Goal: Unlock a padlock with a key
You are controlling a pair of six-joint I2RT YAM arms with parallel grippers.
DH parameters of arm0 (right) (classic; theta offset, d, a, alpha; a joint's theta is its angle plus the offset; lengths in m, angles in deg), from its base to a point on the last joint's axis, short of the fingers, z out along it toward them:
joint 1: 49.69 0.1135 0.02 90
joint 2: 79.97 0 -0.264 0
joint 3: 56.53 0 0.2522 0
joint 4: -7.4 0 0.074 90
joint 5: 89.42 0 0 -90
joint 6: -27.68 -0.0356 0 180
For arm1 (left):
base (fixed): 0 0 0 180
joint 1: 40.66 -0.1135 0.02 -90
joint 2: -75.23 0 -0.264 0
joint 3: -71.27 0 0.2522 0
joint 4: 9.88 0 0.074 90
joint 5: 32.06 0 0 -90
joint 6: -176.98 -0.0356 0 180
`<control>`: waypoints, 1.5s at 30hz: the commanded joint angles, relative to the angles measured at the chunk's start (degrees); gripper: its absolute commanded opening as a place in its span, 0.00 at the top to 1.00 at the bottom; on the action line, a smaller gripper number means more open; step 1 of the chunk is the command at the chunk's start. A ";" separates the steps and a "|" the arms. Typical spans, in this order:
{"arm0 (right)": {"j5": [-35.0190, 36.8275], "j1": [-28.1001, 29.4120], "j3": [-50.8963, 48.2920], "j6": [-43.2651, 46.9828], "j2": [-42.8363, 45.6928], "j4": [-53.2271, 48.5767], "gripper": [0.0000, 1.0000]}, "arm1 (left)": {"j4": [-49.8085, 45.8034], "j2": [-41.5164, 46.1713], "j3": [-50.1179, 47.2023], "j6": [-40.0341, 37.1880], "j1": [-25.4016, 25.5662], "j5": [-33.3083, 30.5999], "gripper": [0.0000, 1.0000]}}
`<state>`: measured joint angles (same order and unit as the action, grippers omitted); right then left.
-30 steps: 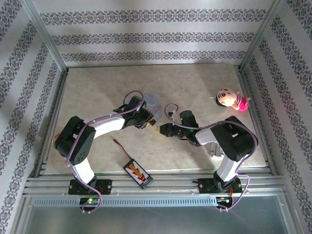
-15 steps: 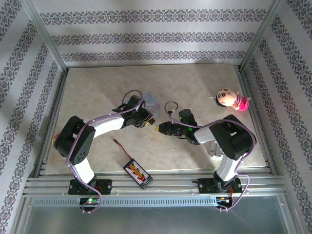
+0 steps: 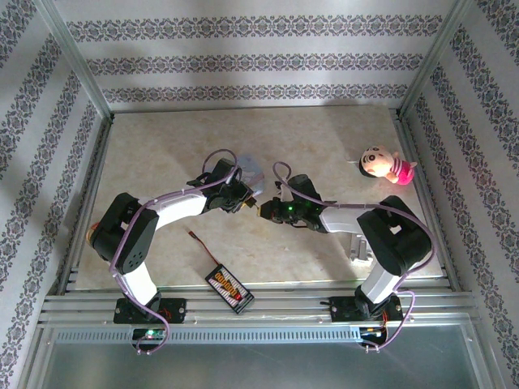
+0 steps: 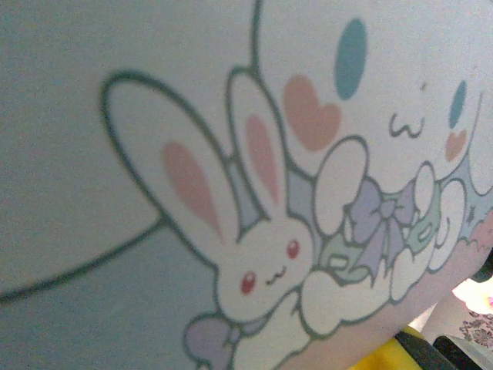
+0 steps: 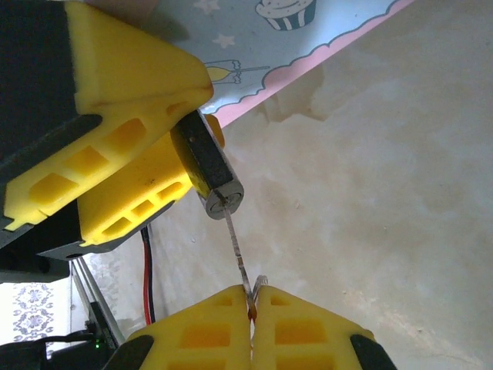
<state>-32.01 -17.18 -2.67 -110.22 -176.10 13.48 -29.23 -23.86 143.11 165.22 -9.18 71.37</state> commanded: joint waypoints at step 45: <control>-9.76 -4.88 -3.65 -2.85 4.72 13.61 1.00 | -2.99 3.72 -0.75 1.30 -1.34 10.91 1.00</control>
<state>-43.29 -21.71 -6.45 -110.20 -173.85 20.21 -30.49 -21.83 143.11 165.70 -10.79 79.56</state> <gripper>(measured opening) 0.050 0.252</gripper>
